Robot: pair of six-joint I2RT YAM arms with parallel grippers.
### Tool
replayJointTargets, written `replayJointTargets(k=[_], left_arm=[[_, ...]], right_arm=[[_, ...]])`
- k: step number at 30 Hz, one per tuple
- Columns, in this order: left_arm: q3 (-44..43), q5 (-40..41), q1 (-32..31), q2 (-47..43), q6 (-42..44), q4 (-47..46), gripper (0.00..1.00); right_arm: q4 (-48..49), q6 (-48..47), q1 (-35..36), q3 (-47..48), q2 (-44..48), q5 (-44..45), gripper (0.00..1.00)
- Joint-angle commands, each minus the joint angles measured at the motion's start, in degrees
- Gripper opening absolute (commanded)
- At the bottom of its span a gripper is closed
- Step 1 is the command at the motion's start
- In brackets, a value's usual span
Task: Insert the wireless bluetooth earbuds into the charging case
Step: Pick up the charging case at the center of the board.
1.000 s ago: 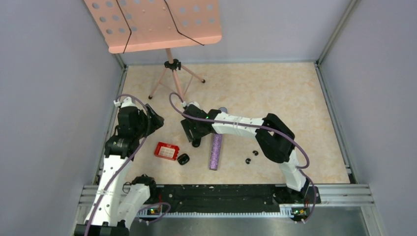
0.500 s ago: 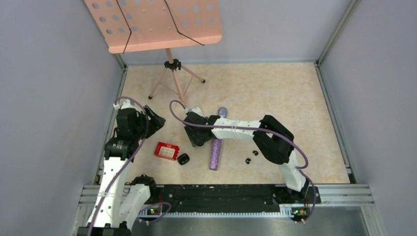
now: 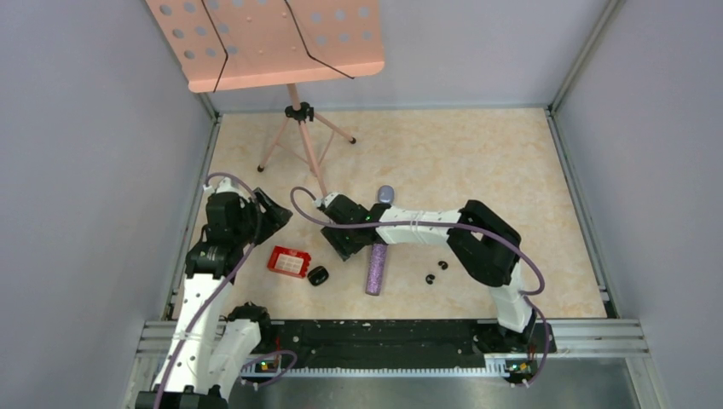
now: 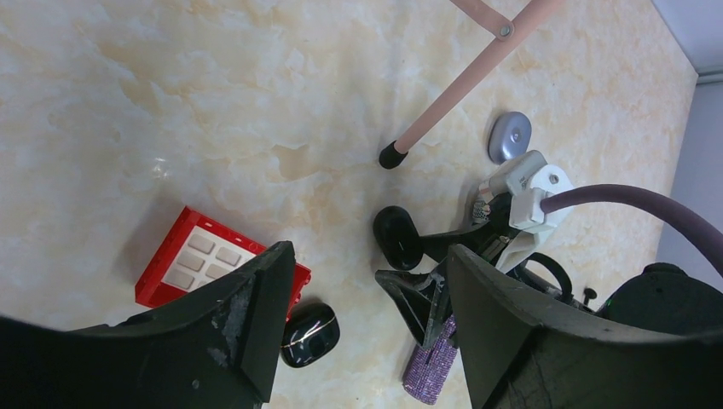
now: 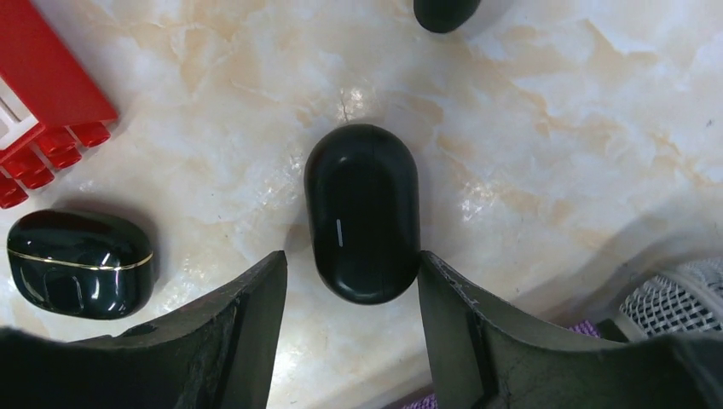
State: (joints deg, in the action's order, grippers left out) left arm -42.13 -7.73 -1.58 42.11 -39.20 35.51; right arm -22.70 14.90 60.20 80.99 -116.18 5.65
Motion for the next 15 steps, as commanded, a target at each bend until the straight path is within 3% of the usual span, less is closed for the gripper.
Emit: replayJointTargets(k=[1,7,15], left_arm=[[0.9,-1.4,0.3,-1.0,-0.8,-3.8,0.71],[1.3,-1.6,0.4,-1.1,-0.6,-4.4,0.71],[1.8,-1.9,0.4,-0.8,-0.5,-4.7,0.71]], right_arm=[[3.0,-5.3,-1.7,-1.7,2.7,-2.2,0.57],[4.9,-8.6,-3.6,-1.8,1.7,-3.2,0.57],[4.2,-10.2,-3.7,-0.3,0.7,-6.5,0.48]])
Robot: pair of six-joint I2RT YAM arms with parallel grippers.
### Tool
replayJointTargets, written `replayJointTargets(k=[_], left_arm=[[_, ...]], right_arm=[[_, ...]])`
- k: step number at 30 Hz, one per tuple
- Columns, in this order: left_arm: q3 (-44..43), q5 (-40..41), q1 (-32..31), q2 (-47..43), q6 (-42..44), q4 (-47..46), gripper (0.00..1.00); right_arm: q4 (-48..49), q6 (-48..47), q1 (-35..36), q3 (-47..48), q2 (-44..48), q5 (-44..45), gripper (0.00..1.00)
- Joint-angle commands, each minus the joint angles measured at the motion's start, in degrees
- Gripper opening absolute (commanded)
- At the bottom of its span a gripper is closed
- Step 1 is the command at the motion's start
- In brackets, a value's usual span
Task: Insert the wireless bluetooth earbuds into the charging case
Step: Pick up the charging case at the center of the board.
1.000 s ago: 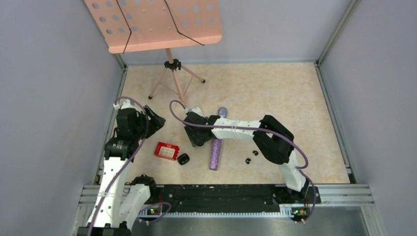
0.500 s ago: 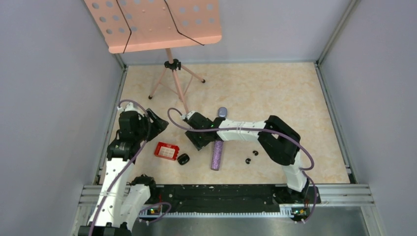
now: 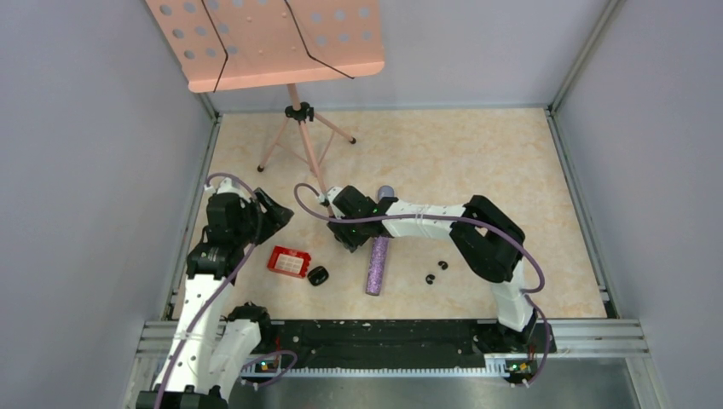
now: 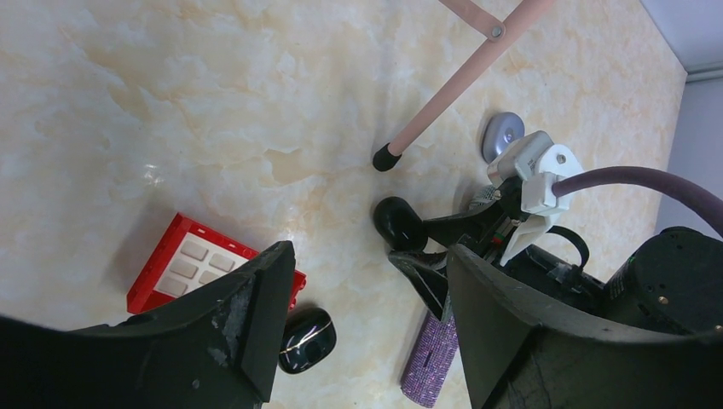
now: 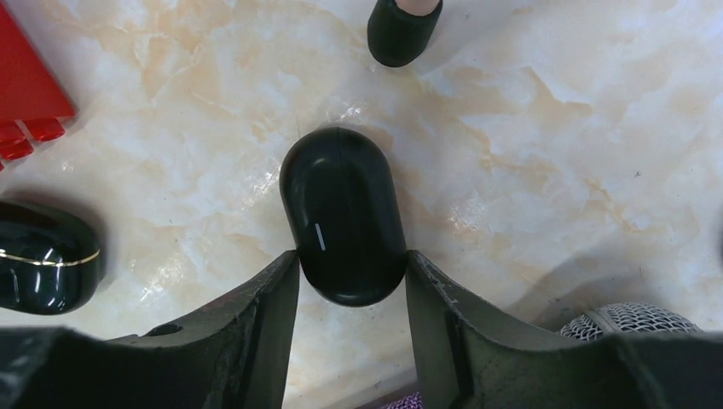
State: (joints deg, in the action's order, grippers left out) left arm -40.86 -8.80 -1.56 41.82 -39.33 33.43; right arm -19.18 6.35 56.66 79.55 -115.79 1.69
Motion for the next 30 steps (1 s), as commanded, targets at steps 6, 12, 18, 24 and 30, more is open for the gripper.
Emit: replayJointTargets(k=[6,12,18,24,30], left_arm=[[3.0,-3.1,0.3,0.5,-0.1,-6.6,0.71],[3.7,-12.8,0.2,4.6,5.5,-14.8,0.71],[1.4,-33.0,-0.1,8.6,8.7,-26.4,0.71],[-5.8,-38.2,-9.1,11.4,15.4,-36.4,0.69],[-17.7,-42.3,-16.9,19.4,24.8,-40.8,0.67]], right_arm=[[1.9,-7.0,-0.3,-1.6,3.7,-4.1,0.24],[7.6,-22.6,-0.5,-8.2,14.8,-2.0,0.03],[11.5,-33.7,-1.0,-15.0,33.7,-1.4,0.00],[16.1,-46.7,-1.1,-21.0,48.3,2.2,0.00],[21.2,-53.2,-1.3,-19.5,51.0,7.8,0.00]])
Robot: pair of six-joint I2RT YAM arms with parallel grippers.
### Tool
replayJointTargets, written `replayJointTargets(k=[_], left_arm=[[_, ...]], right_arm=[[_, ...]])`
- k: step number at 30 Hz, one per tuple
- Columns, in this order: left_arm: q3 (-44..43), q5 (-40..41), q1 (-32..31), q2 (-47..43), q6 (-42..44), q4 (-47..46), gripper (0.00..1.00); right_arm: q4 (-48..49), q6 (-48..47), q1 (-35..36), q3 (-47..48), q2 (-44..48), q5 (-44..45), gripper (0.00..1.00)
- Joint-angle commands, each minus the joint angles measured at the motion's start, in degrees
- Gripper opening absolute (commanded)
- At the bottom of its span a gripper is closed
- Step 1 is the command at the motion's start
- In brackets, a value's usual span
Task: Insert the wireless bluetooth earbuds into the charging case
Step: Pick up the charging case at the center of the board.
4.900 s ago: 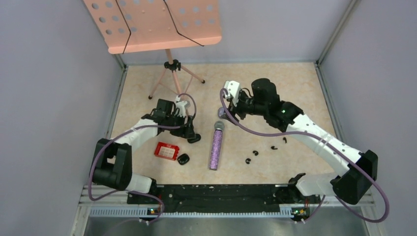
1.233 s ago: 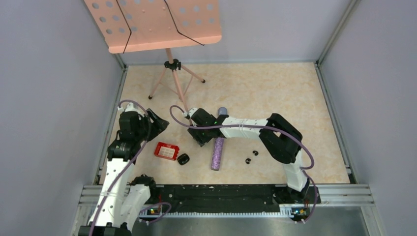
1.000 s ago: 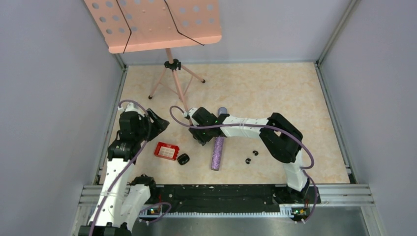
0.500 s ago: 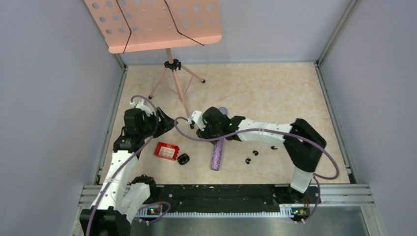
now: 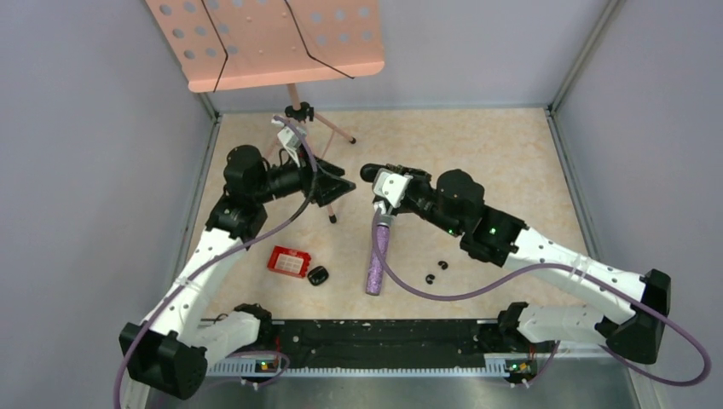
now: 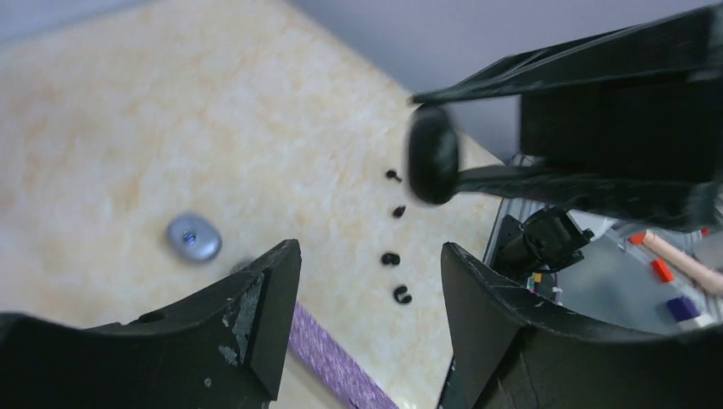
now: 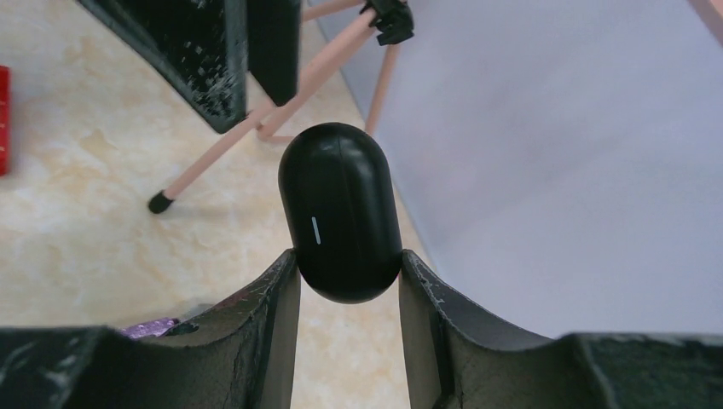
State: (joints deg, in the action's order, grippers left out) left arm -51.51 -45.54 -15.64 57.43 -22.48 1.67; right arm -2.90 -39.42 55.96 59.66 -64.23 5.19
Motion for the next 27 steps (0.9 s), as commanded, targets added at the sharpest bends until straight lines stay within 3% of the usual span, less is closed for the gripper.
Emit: replayJointTargets(k=[1,4,8,17,27], left_arm=[[-7.8,-6.8,-3.2,5.2,7.8,-11.4,0.66],[-9.7,-10.2,-4.1,9.2,8.0,-16.7,0.62],[-11.8,-11.0,-4.6,13.5,9.1,-16.9,0.60],[-11.8,-11.8,-5.2,16.8,4.8,-24.4,0.56],[-12.9,-14.4,-5.7,19.5,4.3,-25.1,0.21]], right_arm=[[6.1,-9.2,-0.6,0.2,-0.5,4.3,0.00],[9.8,-12.9,-0.5,-0.7,-1.0,5.5,0.00],[12.0,-13.1,-0.6,0.3,-2.3,7.2,0.00],[12.1,-16.1,-0.5,1.4,-4.2,4.8,0.00],[14.1,-15.9,-0.5,1.3,-5.2,4.7,0.00]])
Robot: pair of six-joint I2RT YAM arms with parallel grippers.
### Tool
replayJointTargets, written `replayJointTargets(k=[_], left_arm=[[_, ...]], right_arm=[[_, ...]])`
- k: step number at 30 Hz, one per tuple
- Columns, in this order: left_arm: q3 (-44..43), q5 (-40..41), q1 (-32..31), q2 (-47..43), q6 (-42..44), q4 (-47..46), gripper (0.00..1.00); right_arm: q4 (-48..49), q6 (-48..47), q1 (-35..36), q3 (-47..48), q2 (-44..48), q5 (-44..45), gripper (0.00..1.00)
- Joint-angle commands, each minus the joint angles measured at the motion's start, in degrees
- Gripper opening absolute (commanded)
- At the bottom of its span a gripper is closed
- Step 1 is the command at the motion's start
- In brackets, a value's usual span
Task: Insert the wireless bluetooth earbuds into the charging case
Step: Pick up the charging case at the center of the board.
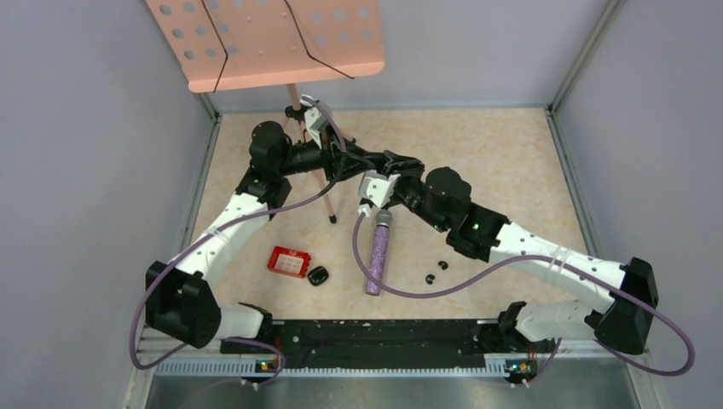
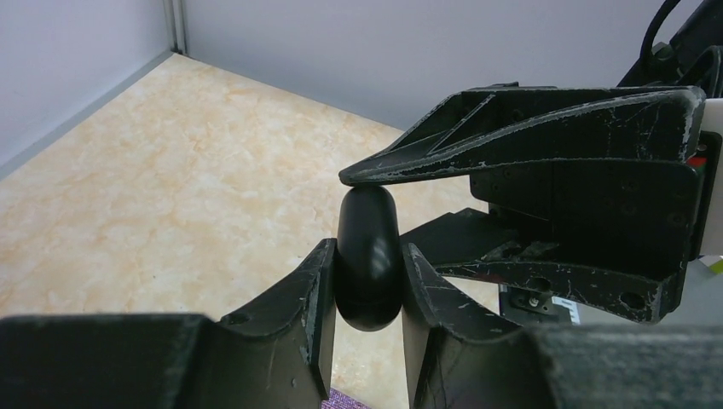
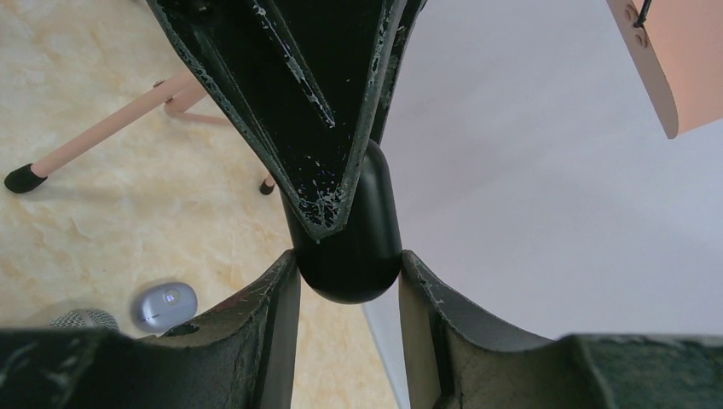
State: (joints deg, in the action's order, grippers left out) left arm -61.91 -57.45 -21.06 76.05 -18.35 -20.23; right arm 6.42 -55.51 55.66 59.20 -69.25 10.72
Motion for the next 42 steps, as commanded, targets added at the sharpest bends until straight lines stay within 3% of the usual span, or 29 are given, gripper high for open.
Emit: replayJointTargets(k=[1,3,4,5,6,7,9,11,14,17,20,25,33,37,40,42], left_arm=[[-2.7,-2.9,-0.3,1.1,0.0,-3.2,0.17],[-3.0,-3.2,-0.3,1.7,-0.4,-3.4,0.04],[-3.0,-3.2,-0.3,1.9,-0.5,-3.8,0.00],[-2.9,-3.3,-0.3,2.0,-0.5,-4.3,0.00],[-2.8,-3.3,-0.3,2.2,-0.5,-4.8,0.00],[-2.7,-3.3,-0.3,2.2,-0.2,-5.2,0.00],[-2.6,-3.7,-0.3,2.2,1.7,-5.2,0.00],[-2.6,-5.0,-0.3,2.0,5.5,-3.7,0.00],[-1.5,-6.8,-0.3,1.2,13.2,-1.2,0.00],[-0.5,-8.0,-0.6,0.3,23.3,1.7,0.00],[-1.1,-8.3,-0.9,0.5,30.1,5.0,0.00],[-1.3,-7.8,-1.5,0.5,33.7,5.8,0.00],[-2.1,-8.2,-2.8,0.6,35.5,7.8,0.00],[-2.4,-7.5,-3.1,0.7,35.0,7.8,0.00],[-2.6,-7.3,-3.1,0.8,35.0,7.6,0.00],[-2.8,-7.1,-3.2,0.9,34.7,7.4,0.00]], right_arm=[[4.9,0.5,-0.3,1.7,-0.3,-0.7,0.00],[4.3,1.2,-0.2,1.6,-0.5,-0.2,0.03],[2.9,2.2,-0.5,2.0,-0.7,0.0,0.20],[0.3,3.9,-1.2,2.8,-0.9,-0.4,0.45],[-4.6,6.5,-2.3,4.7,-1.1,-2.2,0.62],[-11.4,10.0,-4.5,7.8,-1.1,-8.5,0.72],[-26.6,16.8,-10.5,15.3,-2.2,-22.7,0.80],[-38.2,21.8,-15.4,22.7,-4.8,-31.3,0.84],[-53.2,24.4,-20.9,33.7,-9.9,-42.2,0.81],[-57.9,27.7,-22.7,38.6,-13.3,-45.3,0.75],[-61.7,24.7,-22.8,42.2,-16.7,-50.7,0.62],[-61.4,19.9,-22.7,43.1,-18.5,-55.0,0.59],[-56.5,19.5,-22.8,41.5,-19.0,-51.9,0.54],[-53.9,19.9,-22.7,40.8,-19.2,-52.7,0.47],[-53.7,19.8,-22.7,41.0,-19.8,-52.7,0.36],[-53.7,19.2,-22.7,40.7,-19.9,-52.9,0.36]])
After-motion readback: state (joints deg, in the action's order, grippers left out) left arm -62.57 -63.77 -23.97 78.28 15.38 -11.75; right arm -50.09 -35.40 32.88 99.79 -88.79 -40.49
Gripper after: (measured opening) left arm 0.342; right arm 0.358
